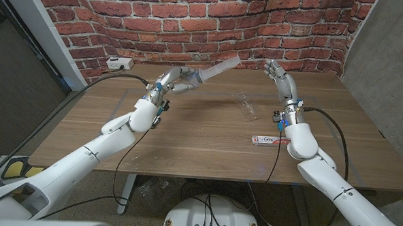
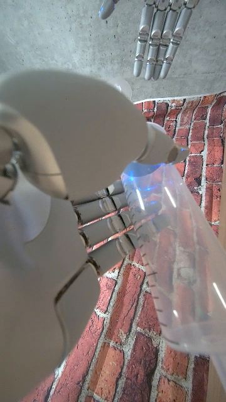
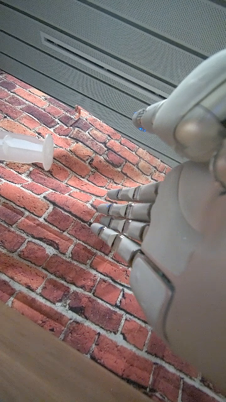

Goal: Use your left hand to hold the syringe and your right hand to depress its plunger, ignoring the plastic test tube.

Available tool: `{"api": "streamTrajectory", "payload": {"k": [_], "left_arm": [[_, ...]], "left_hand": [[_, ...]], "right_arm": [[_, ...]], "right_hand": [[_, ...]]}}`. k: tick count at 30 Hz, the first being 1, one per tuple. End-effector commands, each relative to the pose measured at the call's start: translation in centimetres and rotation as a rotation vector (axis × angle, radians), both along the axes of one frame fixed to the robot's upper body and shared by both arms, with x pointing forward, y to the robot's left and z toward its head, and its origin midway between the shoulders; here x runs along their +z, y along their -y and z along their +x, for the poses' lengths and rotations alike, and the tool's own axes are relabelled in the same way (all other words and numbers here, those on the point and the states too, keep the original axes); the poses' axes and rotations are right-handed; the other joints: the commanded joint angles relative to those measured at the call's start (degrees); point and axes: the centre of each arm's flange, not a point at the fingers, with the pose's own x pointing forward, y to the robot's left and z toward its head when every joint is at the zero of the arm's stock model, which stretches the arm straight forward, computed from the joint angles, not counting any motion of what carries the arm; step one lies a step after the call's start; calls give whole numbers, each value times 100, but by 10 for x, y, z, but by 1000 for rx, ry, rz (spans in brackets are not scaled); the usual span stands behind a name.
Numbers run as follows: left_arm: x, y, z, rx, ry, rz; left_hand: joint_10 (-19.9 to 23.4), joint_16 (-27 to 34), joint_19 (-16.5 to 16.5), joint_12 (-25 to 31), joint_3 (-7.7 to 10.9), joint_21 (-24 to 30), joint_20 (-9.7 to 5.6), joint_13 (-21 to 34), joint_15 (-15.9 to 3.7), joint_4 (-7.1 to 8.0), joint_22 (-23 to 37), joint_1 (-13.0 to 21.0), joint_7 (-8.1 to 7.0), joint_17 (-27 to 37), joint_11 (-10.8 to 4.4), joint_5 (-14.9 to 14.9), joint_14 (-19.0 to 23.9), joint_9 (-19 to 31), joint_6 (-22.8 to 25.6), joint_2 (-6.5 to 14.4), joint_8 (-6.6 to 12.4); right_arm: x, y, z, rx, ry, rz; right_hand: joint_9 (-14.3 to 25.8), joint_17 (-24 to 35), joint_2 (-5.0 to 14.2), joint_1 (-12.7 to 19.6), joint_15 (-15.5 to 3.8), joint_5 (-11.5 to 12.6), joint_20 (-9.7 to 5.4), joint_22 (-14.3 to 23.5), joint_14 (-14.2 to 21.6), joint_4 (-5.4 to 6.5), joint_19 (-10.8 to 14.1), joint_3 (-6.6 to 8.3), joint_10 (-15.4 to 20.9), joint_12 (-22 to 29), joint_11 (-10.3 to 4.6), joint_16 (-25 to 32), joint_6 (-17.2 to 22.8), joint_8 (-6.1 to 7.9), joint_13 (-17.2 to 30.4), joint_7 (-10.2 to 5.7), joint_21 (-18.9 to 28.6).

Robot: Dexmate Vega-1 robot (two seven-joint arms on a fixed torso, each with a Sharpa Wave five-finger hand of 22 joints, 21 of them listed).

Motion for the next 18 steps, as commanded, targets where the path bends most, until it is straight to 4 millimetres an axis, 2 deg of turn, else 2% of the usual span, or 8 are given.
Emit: {"api": "streamTrajectory", "payload": {"k": [1, 6, 10, 15, 18], "left_arm": [[2, 7, -4, -13, -6, -1], [2, 10, -6, -22, 1, 2], [1, 12, -6, -29, 1, 3], [0, 13, -7, -45, 13, 2], [-2, 13, -7, -59, 19, -11]], "left_hand": [[37, -17, 37, -18, 245, 23, 15, 4, -447, 258, 20, 447, 116, 21, -16, 19, 147, 30, 123, 528, -10], [29, -34, 22, -34, 253, 17, 23, 4, -449, 265, 20, 434, 125, 22, -6, 19, 128, 30, 106, 525, -31], [18, -39, 15, -44, 256, 14, 23, 5, -447, 270, 21, 425, 130, 23, -2, 18, 125, 31, 109, 522, -37], [22, -44, 11, -52, 263, 12, 26, 5, -441, 274, 21, 415, 114, 24, -1, 19, 127, 31, 112, 519, -48], [19, -47, 3, -58, 268, 9, 27, 5, -441, 275, 21, 412, 108, 24, -4, 19, 130, 31, 120, 517, -51]], "right_arm": [[9, -13, -20, -107, 151, -81], [14, -18, -27, -185, 201, -131], [16, -21, -31, -229, 230, -164], [21, -23, -31, -257, 232, -198], [23, -23, -30, -256, 227, -208]], "right_hand": [[28, 16, -23, 5, -46, 51, 10, 23, -5, 9, 26, -14, -63, -37, -24, -16, 255, 73, 11, -166, -2], [30, 13, -3, 16, -100, 62, -5, 24, -55, 5, -38, -8, 94, 19, -129, -29, 379, 93, 10, -172, -25], [26, 10, 5, 29, -135, 71, -38, 24, -102, -3, -59, -5, 54, -6, -60, -38, 277, 26, 8, -118, -29], [21, 8, 12, 45, -113, 82, -29, 23, -117, -14, -76, -3, -51, -53, -163, -32, 254, -6, 7, -314, -32], [19, 7, 13, 54, -115, 86, -19, 22, -110, -20, -77, -2, -31, -46, -155, -25, 258, -14, 6, -314, -30]]}}
